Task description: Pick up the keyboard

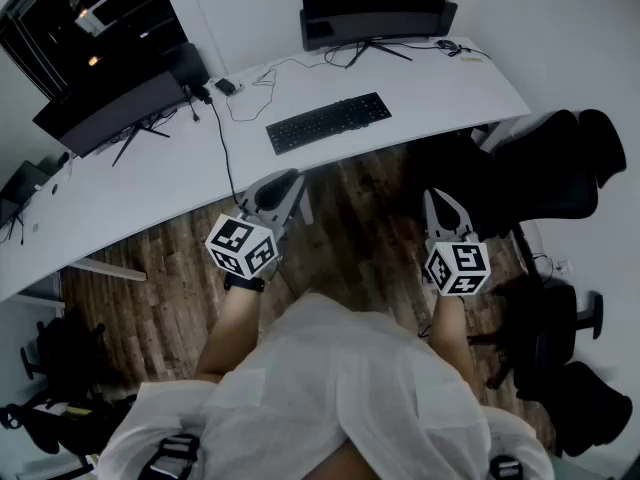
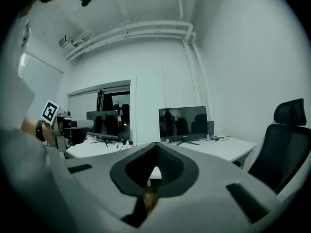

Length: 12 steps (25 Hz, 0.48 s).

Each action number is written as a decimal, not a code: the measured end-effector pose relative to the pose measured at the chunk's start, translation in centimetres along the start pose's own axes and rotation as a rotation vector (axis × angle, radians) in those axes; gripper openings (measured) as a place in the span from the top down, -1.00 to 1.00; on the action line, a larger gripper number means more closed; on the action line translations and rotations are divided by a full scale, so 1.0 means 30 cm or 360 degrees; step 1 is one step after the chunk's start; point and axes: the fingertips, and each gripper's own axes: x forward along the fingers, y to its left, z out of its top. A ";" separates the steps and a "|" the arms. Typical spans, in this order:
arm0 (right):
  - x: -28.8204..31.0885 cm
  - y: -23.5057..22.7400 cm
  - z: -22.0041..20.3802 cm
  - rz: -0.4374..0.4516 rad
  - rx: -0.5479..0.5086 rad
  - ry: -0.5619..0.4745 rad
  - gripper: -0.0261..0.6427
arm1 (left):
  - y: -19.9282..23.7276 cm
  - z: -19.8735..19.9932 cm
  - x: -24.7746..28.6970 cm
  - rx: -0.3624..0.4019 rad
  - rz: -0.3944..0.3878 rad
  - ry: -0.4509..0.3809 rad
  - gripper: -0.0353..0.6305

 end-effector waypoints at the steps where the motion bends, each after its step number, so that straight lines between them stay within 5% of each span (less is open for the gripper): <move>1: 0.000 -0.001 0.000 0.0002 -0.0001 0.0001 0.92 | 0.000 0.001 0.000 -0.0001 0.0001 -0.0001 0.75; 12: 0.004 -0.021 -0.004 0.0024 -0.0013 0.0016 0.92 | -0.024 -0.003 0.033 0.0008 -0.0024 0.0010 0.75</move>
